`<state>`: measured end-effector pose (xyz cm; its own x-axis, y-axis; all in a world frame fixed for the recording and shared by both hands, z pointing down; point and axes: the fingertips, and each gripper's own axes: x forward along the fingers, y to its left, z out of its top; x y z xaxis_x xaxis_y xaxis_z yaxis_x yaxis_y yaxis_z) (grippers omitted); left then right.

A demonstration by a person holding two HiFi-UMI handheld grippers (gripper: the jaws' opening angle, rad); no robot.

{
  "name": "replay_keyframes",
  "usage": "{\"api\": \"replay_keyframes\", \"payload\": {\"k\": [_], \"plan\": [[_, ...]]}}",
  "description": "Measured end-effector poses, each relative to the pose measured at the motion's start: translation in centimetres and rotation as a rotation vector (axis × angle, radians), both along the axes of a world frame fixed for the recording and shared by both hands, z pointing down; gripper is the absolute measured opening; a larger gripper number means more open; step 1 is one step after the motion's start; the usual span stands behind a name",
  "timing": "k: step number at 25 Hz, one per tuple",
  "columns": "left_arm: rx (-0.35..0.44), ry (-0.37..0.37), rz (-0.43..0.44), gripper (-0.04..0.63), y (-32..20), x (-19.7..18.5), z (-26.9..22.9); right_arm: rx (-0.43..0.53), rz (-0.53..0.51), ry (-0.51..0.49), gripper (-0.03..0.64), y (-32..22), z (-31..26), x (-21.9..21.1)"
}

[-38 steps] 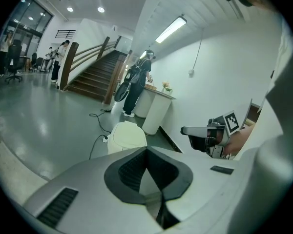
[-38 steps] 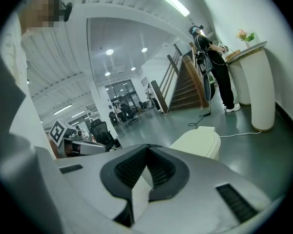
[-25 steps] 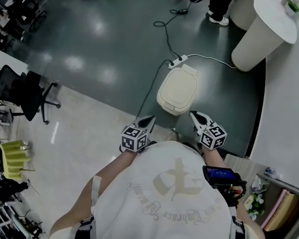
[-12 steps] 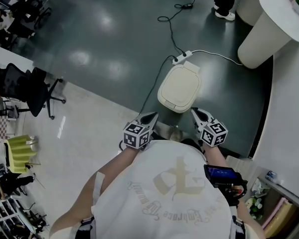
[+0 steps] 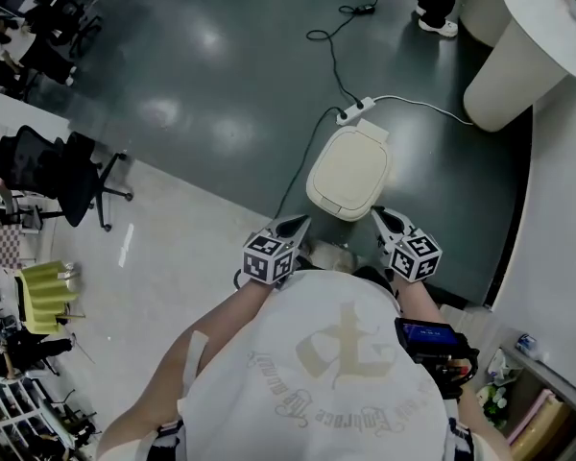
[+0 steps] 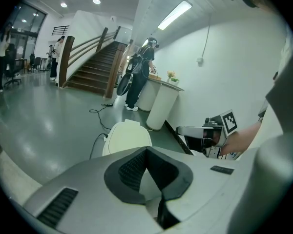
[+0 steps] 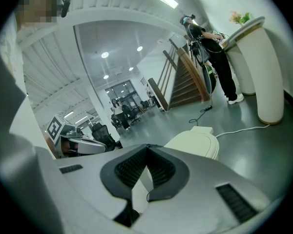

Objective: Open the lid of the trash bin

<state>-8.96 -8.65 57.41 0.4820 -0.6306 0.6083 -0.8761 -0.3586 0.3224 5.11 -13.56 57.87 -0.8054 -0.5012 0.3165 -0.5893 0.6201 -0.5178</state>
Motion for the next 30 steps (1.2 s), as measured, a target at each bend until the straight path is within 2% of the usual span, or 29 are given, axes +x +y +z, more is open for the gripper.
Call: {"api": "replay_keyframes", "payload": {"k": [6,13,24,30], "plan": [[-0.037,0.008,-0.001,0.014,-1.5,0.2,1.4,-0.015,-0.003,0.019,0.006,-1.0,0.2,-0.2],[-0.089,-0.005,0.054,0.014,-2.9,0.9,4.2,-0.035,0.019,0.049,0.006,-2.8,1.1,-0.3],[-0.212,-0.125,0.146,0.014,-4.6,1.8,10.6,-0.081,0.066,0.055,0.006,-2.8,3.5,0.5],[-0.251,-0.185,0.212,0.015,-4.3,2.3,13.5,-0.116,0.099,0.062,0.006,-1.8,5.1,1.1]]}}
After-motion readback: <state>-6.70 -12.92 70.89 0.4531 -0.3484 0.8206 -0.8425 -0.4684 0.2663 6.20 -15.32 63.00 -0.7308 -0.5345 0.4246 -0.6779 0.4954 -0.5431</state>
